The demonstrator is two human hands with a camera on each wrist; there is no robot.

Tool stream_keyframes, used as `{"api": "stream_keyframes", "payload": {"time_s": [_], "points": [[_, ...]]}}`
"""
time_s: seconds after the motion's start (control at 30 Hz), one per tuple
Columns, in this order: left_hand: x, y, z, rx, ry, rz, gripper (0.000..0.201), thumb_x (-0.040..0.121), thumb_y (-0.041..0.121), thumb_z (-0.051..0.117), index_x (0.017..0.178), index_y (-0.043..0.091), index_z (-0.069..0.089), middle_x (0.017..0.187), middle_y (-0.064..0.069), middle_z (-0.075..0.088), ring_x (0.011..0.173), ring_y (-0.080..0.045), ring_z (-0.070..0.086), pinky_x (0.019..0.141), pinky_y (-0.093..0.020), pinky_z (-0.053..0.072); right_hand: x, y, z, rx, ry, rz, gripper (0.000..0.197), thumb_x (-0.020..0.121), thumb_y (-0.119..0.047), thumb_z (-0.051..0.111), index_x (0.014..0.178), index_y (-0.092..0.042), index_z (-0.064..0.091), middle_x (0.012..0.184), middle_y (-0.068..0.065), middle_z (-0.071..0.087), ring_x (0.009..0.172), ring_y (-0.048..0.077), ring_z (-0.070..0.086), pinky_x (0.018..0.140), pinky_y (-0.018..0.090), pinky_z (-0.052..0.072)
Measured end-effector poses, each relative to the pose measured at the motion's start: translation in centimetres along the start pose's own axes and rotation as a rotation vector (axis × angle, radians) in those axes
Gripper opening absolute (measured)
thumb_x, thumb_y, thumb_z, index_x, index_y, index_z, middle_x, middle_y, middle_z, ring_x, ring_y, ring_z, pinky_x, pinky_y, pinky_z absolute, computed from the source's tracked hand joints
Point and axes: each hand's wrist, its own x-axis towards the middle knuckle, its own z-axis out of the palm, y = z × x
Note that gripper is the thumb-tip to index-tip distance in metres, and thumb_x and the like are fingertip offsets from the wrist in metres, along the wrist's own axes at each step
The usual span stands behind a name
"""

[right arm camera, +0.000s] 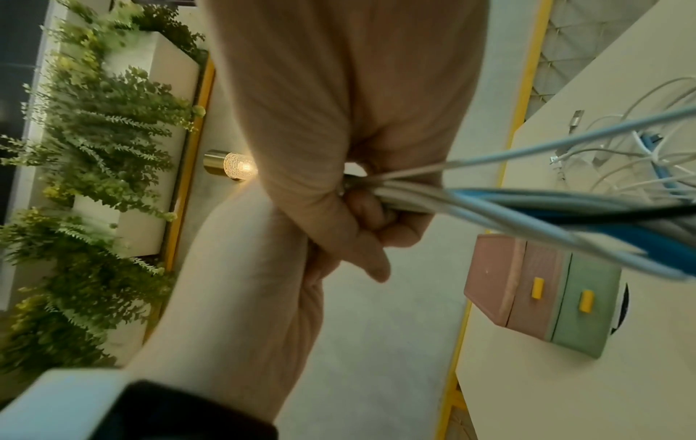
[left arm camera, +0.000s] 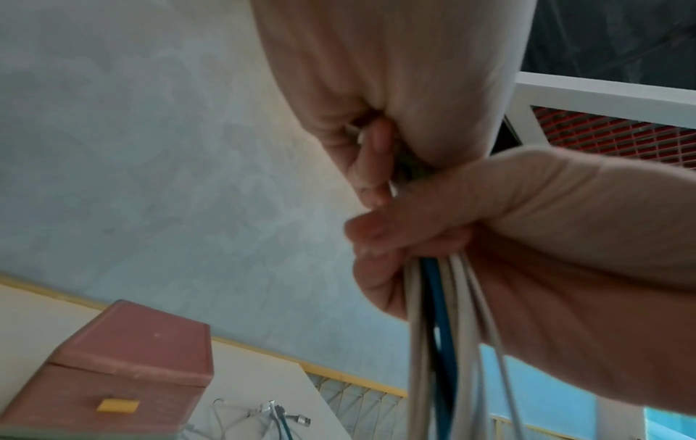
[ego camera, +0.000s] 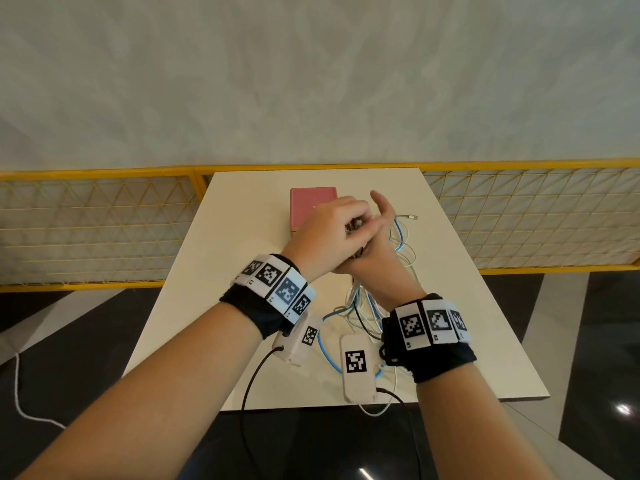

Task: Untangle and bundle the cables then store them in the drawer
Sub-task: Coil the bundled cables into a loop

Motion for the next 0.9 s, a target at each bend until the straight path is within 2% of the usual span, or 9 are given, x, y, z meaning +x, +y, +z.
{"api": "stream_keyframes", "payload": {"time_s": [0.07, 0.2, 0.3, 0.4, 0.47, 0.53, 0.6, 0.73, 0.9], "points": [[0.3, -0.6, 0.0, -0.008, 0.068, -0.044, 0.024, 0.093, 0.020, 0.062, 0.073, 0.006, 0.061, 0.067, 0.004, 0.054, 0.062, -0.007, 0.050, 0.060, -0.023, 0.039, -0.2, -0.2, -0.4, 0.021, -0.095, 0.031, 0.099, 0.070, 0.010, 0.069, 0.142, -0.029, 0.014, 0.124, -0.001, 0.052, 0.111, -0.001, 0.056, 0.089, 0.025, 0.051], [1.0, -1.6, -1.5, -0.074, 0.198, -0.200, 0.028, 0.094, 0.022, 0.060, 0.070, 0.008, 0.061, 0.059, 0.003, 0.054, 0.055, -0.003, 0.047, 0.055, -0.015, 0.035, -0.4, -1.1, -1.2, -0.174, -0.274, 0.040, 0.019, 0.093, -0.012, 0.056, 0.109, -0.003, 0.053, 0.075, -0.001, 0.057, 0.060, 0.010, 0.056, 0.063, 0.031, 0.051], [1.2, -3.4, -2.9, -0.192, 0.211, -0.382, 0.034, 0.097, 0.031, 0.055, 0.067, 0.017, 0.060, 0.060, 0.004, 0.056, 0.059, -0.012, 0.054, 0.058, -0.029, 0.044, -0.7, -1.0, -1.7, -0.102, -0.384, 0.095, 0.022, 0.100, -0.021, 0.043, 0.094, -0.003, 0.053, 0.059, -0.003, 0.040, 0.047, 0.013, 0.043, 0.054, 0.029, 0.050], [0.9, -4.5, -3.9, -0.258, 0.045, -0.526, 0.041, 0.103, 0.038, 0.043, 0.077, 0.019, 0.068, 0.078, 0.000, 0.069, 0.073, -0.015, 0.064, 0.070, -0.032, 0.049, -0.2, -1.3, -2.2, -0.238, -0.391, 0.112, 0.024, 0.101, -0.026, 0.039, 0.080, -0.029, 0.050, 0.060, -0.004, 0.035, 0.045, 0.010, 0.034, 0.045, 0.025, 0.036], [0.8, -4.7, -4.7, -0.054, 0.034, -0.476, 0.041, 0.102, 0.043, 0.039, 0.100, 0.017, 0.071, 0.107, -0.001, 0.068, 0.101, -0.015, 0.063, 0.091, -0.031, 0.046, 0.4, -1.3, -2.5, -0.432, -0.385, 0.069, 0.026, 0.101, -0.026, 0.038, 0.078, -0.034, 0.048, 0.060, -0.004, 0.038, 0.044, 0.005, 0.035, 0.045, 0.020, 0.033], [0.5, -3.6, -5.2, 0.012, 0.023, -0.257, 0.046, 0.092, 0.054, 0.050, 0.118, 0.019, 0.064, 0.121, 0.002, 0.059, 0.116, -0.013, 0.054, 0.102, -0.030, 0.041, 0.8, -1.7, -2.5, -0.649, -0.429, -0.014, 0.025, 0.101, -0.025, 0.038, 0.081, -0.018, 0.051, 0.065, 0.000, 0.046, 0.053, 0.007, 0.043, 0.054, 0.023, 0.036], [0.4, -2.0, -4.6, 0.085, -0.214, -0.021, 0.073, 0.073, 0.068, 0.061, 0.132, 0.027, 0.054, 0.127, 0.005, 0.056, 0.125, -0.013, 0.046, 0.113, -0.032, 0.029, 1.1, -2.4, -2.3, -0.766, -0.538, -0.077, 0.014, 0.097, -0.014, 0.043, 0.092, -0.010, 0.056, 0.078, 0.007, 0.054, 0.065, 0.016, 0.047, 0.063, 0.025, 0.035], [0.1, -1.1, -2.8, 0.493, -0.664, 0.036, 0.119, 0.054, 0.080, 0.068, 0.151, 0.037, 0.014, 0.124, 0.003, 0.063, 0.125, -0.019, 0.047, 0.120, -0.051, 0.003, 1.3, -3.5, -1.3, -1.011, -0.742, -0.102, 0.027, 0.096, -0.012, 0.047, 0.117, 0.001, 0.058, 0.111, 0.019, 0.061, 0.093, 0.028, 0.057, 0.070, 0.017, 0.032], [0.6, -1.6, -4.4, 0.588, -0.526, -0.004, 0.130, 0.057, 0.075, 0.072, 0.155, 0.030, 0.000, 0.156, -0.003, 0.031, 0.148, -0.022, 0.011, 0.116, -0.058, -0.012, 1.6, -3.2, -2.6, -1.026, -0.679, -0.004, 0.030, 0.101, -0.028, 0.037, 0.111, -0.008, 0.056, 0.086, 0.003, 0.053, 0.078, 0.020, 0.049, 0.070, 0.028, 0.035]]}}
